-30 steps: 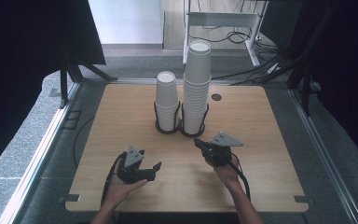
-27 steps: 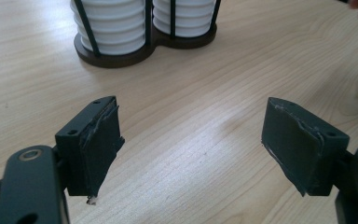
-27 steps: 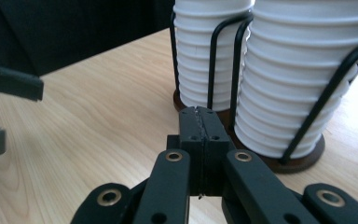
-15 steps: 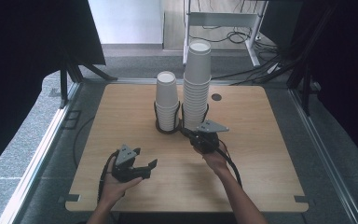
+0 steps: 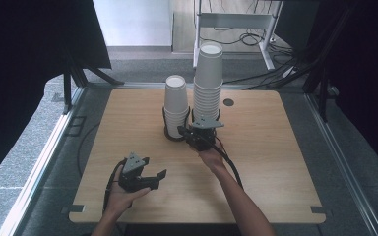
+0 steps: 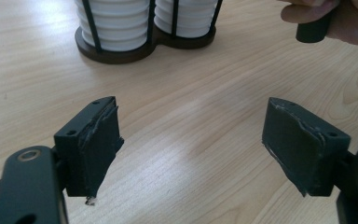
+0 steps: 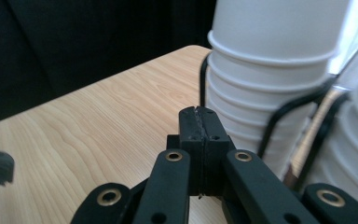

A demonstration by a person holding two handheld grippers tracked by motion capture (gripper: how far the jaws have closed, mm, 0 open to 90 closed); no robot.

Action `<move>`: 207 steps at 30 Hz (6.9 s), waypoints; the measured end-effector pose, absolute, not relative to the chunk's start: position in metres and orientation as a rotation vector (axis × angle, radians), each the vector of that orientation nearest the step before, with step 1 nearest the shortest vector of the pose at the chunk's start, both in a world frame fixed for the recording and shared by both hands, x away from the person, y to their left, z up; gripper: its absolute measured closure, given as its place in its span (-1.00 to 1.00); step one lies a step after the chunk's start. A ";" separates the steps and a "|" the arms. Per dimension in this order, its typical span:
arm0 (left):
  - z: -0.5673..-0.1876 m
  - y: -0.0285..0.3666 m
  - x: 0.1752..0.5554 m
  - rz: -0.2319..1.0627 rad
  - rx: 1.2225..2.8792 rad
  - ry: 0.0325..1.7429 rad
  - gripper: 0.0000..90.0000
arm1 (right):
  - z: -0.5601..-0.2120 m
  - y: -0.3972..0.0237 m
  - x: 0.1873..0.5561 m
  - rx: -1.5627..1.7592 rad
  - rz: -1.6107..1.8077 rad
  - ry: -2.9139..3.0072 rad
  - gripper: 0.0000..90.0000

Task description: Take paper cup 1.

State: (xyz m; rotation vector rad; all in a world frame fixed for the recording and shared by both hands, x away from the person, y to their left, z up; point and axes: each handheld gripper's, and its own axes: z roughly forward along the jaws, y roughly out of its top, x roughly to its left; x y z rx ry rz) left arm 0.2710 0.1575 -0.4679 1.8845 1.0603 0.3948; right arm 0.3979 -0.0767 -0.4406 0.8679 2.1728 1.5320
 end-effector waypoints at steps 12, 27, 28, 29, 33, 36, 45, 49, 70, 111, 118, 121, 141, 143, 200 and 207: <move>-0.469 0.163 0.273 0.369 1.851 1.074 -0.59 | -0.442 -0.063 0.425 0.919 1.512 2.161 1.00; -0.469 0.162 0.276 0.372 1.824 1.081 -0.60 | -0.442 -0.058 0.437 0.957 1.528 2.149 1.00; -0.468 0.161 0.276 0.381 1.823 1.078 -0.60 | -0.443 -0.059 0.437 0.957 1.540 2.151 1.00; -0.467 0.161 0.276 0.385 1.826 1.075 -0.60 | -0.443 -0.059 0.438 0.953 1.543 2.153 1.00; -0.462 0.162 0.278 0.372 1.828 1.076 -0.65 | -0.443 -0.061 0.438 0.940 1.551 2.154 1.00; -0.455 0.165 0.282 0.387 1.783 1.102 -0.68 | -0.445 -0.062 0.439 0.944 1.575 2.155 1.00; -0.418 0.173 0.315 0.429 1.679 1.119 -0.70 | -0.448 -0.064 0.439 0.940 1.587 2.160 0.99; -0.410 0.171 0.326 0.450 1.677 1.117 -0.70 | -0.448 -0.067 0.439 0.951 1.596 2.145 0.99; -0.397 0.156 0.382 0.492 1.710 1.095 -0.70 | -0.445 -0.069 0.440 0.958 1.593 2.131 0.96; -0.396 0.132 0.443 0.487 1.727 1.134 -0.82 | -0.447 -0.060 0.441 0.929 1.581 2.158 0.94; -0.397 0.125 0.451 0.493 1.744 1.117 -0.85 | -0.447 -0.059 0.441 0.928 1.577 2.164 0.94; -0.395 0.121 0.456 0.497 1.754 1.113 -0.87 | -0.447 -0.059 0.441 0.934 1.582 2.166 0.93; -0.404 0.099 0.481 0.506 1.744 1.099 -0.88 | -0.447 -0.059 0.441 0.935 1.567 2.185 0.92; -0.403 0.099 0.480 0.514 1.746 1.082 -0.82 | -0.447 -0.059 0.441 0.934 1.566 2.184 0.92; -0.409 0.097 0.479 0.567 1.758 1.052 -0.83 | -0.449 -0.062 0.443 0.928 1.562 2.140 0.98; -0.407 0.097 0.478 0.587 1.755 1.056 -0.77 | -0.449 -0.062 0.444 0.935 1.560 2.136 1.00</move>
